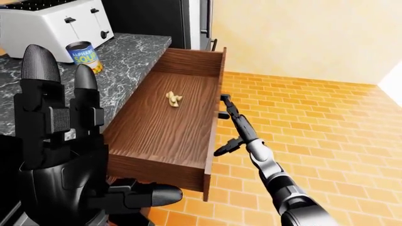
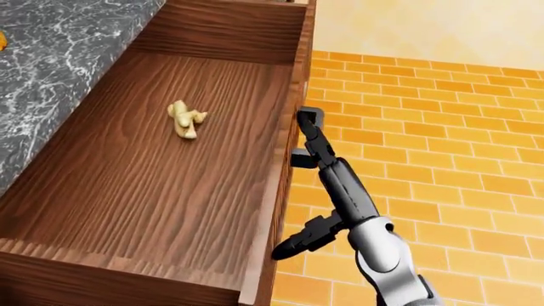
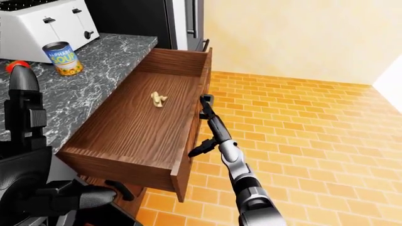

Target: Close the right drawer.

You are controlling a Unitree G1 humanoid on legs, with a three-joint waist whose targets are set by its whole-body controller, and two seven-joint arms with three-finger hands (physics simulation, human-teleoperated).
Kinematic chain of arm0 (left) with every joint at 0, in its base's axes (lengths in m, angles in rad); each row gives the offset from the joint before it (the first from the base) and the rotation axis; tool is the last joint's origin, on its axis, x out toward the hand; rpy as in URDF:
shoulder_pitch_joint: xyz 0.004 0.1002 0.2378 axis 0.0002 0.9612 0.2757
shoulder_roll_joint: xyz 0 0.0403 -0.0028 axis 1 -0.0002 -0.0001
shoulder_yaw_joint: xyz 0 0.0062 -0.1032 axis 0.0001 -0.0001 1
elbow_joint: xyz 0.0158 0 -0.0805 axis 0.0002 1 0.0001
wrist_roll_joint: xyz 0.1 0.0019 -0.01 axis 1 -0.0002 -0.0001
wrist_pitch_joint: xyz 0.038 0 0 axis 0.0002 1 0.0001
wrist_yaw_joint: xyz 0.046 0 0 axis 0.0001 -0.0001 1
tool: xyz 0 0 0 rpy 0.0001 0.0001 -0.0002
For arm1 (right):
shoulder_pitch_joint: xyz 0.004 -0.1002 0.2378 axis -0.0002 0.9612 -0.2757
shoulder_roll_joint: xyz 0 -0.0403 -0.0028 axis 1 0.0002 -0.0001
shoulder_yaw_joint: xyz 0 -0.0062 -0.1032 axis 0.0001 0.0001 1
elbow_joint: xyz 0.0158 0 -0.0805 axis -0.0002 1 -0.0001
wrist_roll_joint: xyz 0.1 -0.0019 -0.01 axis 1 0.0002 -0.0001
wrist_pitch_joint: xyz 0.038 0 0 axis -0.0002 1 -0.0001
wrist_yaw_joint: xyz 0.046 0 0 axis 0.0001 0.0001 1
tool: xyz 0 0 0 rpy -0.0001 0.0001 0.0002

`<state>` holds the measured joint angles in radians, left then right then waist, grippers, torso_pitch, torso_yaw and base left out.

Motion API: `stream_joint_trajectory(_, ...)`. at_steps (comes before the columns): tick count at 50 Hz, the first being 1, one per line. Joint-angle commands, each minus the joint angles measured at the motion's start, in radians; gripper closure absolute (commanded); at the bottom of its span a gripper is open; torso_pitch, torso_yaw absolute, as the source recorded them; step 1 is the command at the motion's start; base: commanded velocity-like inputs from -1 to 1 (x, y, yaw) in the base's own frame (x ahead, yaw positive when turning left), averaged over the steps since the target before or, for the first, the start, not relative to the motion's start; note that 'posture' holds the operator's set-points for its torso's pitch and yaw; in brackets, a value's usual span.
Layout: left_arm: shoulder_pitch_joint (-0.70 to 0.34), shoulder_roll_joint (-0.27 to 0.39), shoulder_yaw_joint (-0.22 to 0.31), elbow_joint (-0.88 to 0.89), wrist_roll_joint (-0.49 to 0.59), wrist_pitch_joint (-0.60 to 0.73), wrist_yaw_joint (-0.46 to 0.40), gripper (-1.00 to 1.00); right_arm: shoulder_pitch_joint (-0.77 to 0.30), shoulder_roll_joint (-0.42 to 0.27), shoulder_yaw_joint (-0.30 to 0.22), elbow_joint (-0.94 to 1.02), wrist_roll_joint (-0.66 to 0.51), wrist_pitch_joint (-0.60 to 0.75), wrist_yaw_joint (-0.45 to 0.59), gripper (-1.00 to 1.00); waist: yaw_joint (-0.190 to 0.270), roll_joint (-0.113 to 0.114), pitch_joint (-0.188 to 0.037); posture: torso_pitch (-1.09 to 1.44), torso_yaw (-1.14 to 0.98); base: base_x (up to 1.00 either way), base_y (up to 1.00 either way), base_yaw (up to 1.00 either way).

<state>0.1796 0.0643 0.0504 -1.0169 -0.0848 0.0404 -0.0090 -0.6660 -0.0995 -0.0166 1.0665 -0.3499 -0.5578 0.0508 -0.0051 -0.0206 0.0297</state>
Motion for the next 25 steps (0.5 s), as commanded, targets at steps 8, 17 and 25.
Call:
stream_joint_trajectory(8,-0.01,0.006,0.004,-0.03,-0.003,-0.02,0.006,-1.0,-0.057,0.042,0.026,-0.036,0.0,-0.052,0.027,-1.0,0.008,0.003,-0.022,0.0,0.0,0.0,0.0,0.0)
stream_joint_trajectory(17,-0.004,0.007,0.006,-0.03,-0.008,-0.026,0.006,-1.0,-0.071,0.056,0.032,-0.014,-0.013,-0.057,0.031,-1.0,0.008,0.005,-0.022,0.0,0.0,0.0,0.0,0.0)
stream_joint_trajectory(25,0.0,0.009,0.006,-0.03,-0.009,-0.029,0.006,-1.0,-0.077,0.073,0.041,0.007,-0.027,-0.066,0.046,-1.0,0.008,0.006,-0.023,0.0,0.0,0.0,0.0,0.0)
